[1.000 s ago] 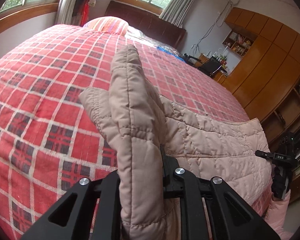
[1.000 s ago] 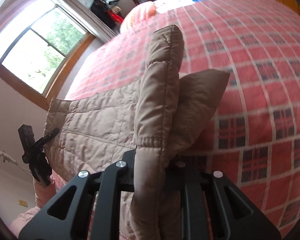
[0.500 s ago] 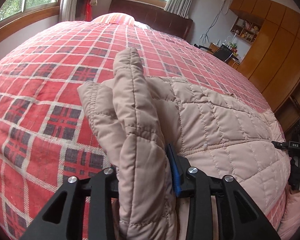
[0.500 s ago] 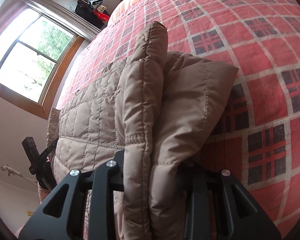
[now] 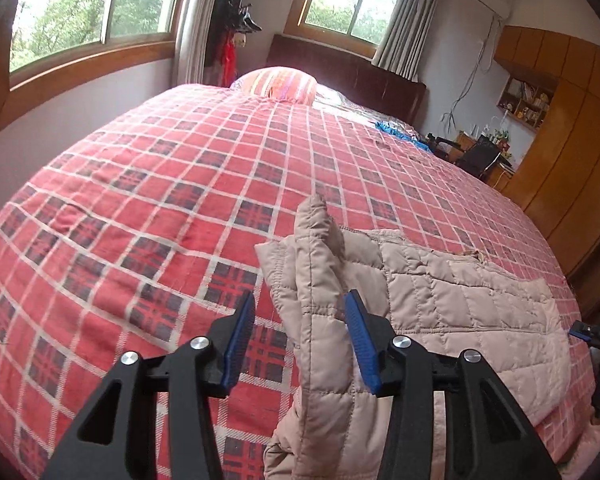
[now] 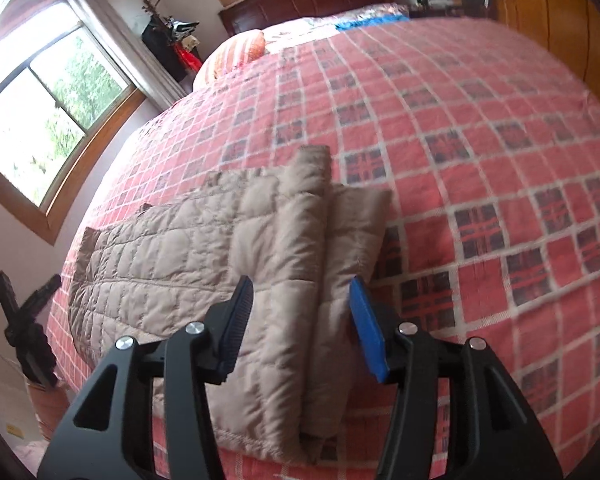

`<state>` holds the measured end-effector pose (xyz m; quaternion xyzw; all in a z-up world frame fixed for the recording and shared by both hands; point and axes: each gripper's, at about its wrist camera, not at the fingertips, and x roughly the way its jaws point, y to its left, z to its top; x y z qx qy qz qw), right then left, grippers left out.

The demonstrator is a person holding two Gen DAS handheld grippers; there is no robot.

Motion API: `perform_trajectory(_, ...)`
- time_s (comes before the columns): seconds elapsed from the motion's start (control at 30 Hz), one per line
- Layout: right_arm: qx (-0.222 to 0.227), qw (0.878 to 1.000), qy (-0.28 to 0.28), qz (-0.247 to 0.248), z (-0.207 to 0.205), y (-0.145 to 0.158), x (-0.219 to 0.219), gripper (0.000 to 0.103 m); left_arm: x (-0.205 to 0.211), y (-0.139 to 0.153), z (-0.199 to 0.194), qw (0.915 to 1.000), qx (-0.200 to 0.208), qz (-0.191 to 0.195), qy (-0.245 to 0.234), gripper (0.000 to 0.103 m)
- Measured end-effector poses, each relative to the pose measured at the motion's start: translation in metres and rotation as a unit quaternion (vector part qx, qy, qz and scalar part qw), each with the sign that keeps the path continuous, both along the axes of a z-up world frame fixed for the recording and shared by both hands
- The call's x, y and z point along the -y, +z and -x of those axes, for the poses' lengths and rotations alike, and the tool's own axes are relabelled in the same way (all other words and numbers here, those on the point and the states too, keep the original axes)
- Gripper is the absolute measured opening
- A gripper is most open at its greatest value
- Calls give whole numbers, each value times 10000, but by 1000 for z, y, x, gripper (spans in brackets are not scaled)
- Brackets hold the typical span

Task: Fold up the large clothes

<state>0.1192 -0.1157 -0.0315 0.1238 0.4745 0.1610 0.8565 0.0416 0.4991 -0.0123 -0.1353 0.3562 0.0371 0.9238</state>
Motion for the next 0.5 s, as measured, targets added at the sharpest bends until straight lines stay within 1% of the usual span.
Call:
perform_trajectory(0.07,24,9997,167,202,2,12,-18,46,15,9,2,9998,-11,-173,-57,47)
perform_trajectory(0.1,5,9992,251,316,2,16,-26,41,23,11,3,9996,-36,-273,-109,47)
perform_trajectory(0.2,-91,9964,477,695,2,19,-52,33,52,14,2,9981,-123,-510,-335,47)
perform_trajectory(0.27,-172,9944,564,873,0,15,-67,31,67,11,-1,9966,-274,-648,-429,48)
perform_trajectory(0.33,-276,9927,610,1005,1,7,-72,24,80,5,-6,9948,-433,-788,-472,48)
perform_trajectory(0.4,-407,9914,595,1089,-1,-3,-76,24,85,-6,-10,9936,-568,-817,-540,48)
perform_trajectory(0.5,-569,9898,454,1222,-3,-18,-69,24,86,-25,-15,9919,-801,-829,-531,48)
